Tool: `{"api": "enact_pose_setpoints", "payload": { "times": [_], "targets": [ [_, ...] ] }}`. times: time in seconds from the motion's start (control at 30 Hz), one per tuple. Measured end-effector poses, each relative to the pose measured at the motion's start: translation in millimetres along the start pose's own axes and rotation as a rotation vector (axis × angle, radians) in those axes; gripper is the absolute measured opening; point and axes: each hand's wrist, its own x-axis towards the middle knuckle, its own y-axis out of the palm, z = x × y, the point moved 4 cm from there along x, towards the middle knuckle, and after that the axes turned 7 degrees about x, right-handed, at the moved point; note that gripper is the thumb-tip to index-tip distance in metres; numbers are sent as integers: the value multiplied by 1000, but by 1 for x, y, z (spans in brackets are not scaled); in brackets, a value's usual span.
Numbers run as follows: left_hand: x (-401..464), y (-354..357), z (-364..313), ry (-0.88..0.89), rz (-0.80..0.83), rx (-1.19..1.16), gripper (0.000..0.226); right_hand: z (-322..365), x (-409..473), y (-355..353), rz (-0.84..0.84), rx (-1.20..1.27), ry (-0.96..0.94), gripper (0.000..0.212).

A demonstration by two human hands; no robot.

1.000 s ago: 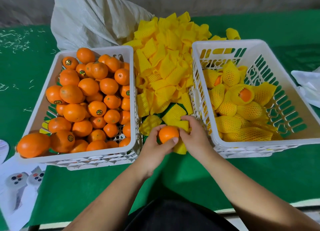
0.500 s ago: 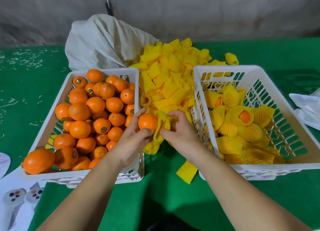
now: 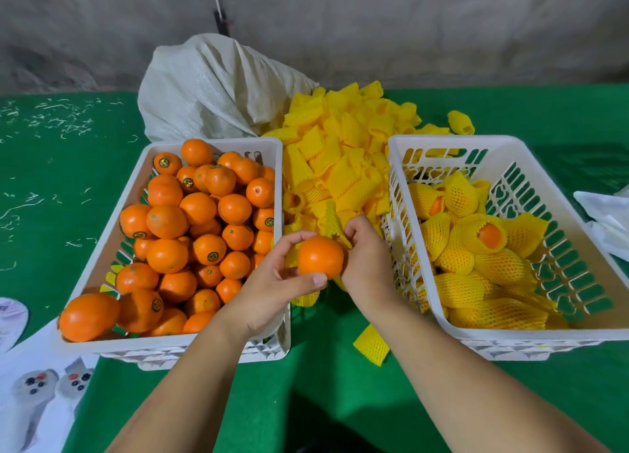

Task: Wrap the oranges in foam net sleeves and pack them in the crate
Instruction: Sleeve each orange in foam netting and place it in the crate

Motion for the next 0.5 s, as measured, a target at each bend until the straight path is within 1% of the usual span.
{"api": "enact_pose_setpoints", "payload": {
  "times": [0.13, 0.23, 0.37, 0.5],
  "targets": [
    [4, -1, -3, -63, 100, -22, 73, 0, 5, -8, -50, -62, -52, 19],
    [7, -2, -2, -89, 158, -75, 71, 3, 7, -10, -55, -99, -95, 22],
    [4, 1, -4, -117, 244, -115, 62, 2, 18, -9, 41, -148, -51, 22],
    [5, 1, -4, -140, 240, -71, 58, 4, 21, -5, 173, -71, -71, 17]
  ]
}}
